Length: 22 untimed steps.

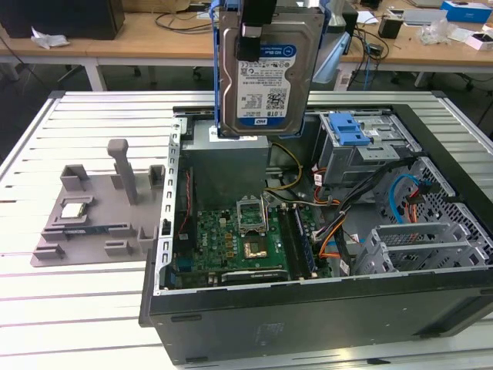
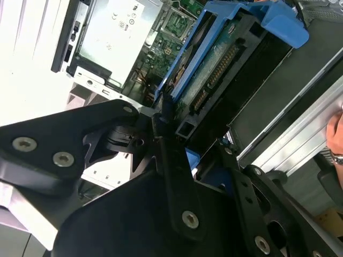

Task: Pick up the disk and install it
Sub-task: 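Pick up the disk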

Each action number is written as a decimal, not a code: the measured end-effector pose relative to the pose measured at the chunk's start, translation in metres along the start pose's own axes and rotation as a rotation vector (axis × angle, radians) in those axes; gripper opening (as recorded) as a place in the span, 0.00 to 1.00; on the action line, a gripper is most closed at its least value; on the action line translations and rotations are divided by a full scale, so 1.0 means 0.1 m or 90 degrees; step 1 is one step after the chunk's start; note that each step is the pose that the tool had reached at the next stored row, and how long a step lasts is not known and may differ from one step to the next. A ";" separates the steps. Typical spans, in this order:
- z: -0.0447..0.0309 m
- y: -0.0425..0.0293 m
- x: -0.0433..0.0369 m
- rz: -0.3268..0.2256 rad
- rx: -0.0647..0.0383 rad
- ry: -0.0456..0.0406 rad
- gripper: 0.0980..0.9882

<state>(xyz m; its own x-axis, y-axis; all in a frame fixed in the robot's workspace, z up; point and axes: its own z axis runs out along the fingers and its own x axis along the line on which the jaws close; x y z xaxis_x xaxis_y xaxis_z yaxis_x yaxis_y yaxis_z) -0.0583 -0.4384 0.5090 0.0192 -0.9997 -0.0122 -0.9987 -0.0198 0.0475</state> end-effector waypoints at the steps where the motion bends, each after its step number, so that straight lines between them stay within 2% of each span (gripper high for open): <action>1: 0.001 0.000 0.014 0.000 0.000 0.0000 0.30; 15: 0.013 0.004 0.232 0.000 0.000 -0.0001 0.30; 22: 0.021 0.006 0.378 0.000 0.000 0.0000 0.30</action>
<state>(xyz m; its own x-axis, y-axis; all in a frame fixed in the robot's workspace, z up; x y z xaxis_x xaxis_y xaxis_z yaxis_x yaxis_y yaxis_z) -0.0583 -0.4762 0.5064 0.0192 -0.9997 -0.0123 -0.9987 -0.0198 0.0475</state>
